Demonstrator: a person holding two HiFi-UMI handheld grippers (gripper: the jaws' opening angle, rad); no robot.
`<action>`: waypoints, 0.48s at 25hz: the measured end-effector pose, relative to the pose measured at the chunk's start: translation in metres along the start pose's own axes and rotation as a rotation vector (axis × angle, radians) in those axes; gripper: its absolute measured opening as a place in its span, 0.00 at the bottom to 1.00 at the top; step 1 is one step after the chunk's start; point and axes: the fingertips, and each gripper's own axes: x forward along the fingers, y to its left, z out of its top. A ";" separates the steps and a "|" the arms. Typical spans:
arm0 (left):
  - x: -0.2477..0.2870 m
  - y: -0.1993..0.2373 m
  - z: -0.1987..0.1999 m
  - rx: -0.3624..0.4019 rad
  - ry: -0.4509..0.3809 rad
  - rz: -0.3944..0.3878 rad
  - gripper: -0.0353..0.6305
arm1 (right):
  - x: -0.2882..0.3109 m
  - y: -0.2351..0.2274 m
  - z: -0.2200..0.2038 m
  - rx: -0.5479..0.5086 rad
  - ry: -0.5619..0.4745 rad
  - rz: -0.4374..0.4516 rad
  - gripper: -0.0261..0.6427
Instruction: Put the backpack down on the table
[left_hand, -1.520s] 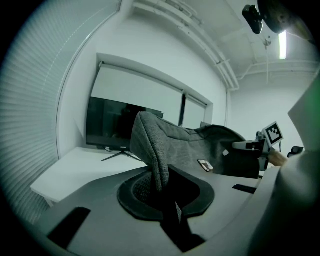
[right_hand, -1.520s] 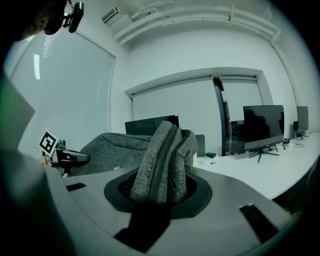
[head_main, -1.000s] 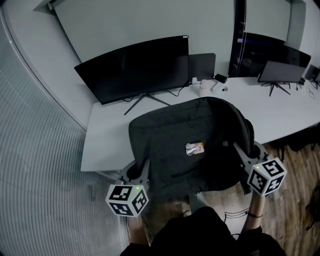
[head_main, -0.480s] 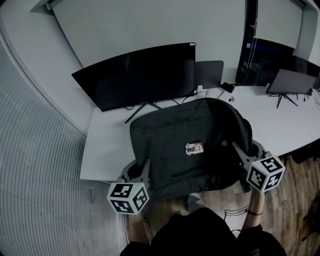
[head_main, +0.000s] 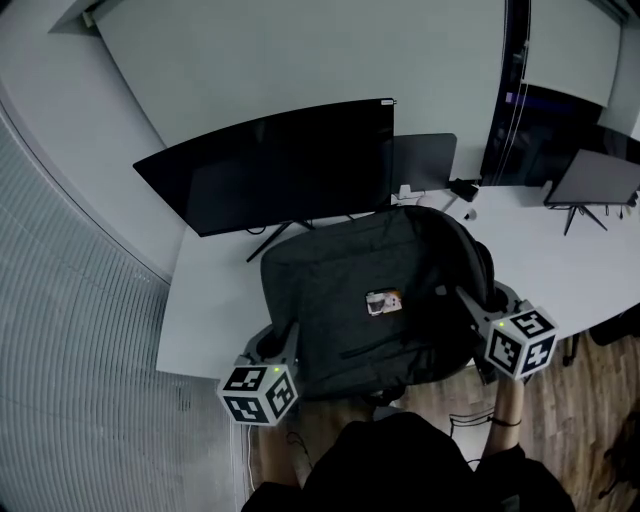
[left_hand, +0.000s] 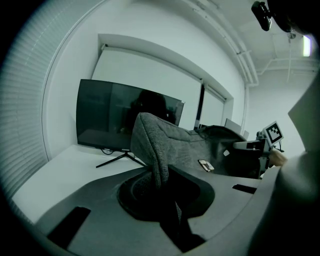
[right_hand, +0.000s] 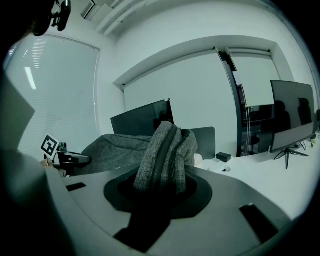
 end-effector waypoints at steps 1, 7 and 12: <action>0.005 0.001 -0.001 -0.005 0.005 0.006 0.12 | 0.006 -0.004 -0.001 0.001 0.005 0.005 0.20; 0.032 0.014 -0.016 -0.051 0.038 0.043 0.12 | 0.041 -0.020 -0.014 0.006 0.048 0.034 0.20; 0.048 0.029 -0.033 -0.097 0.071 0.064 0.12 | 0.067 -0.022 -0.028 0.003 0.084 0.050 0.20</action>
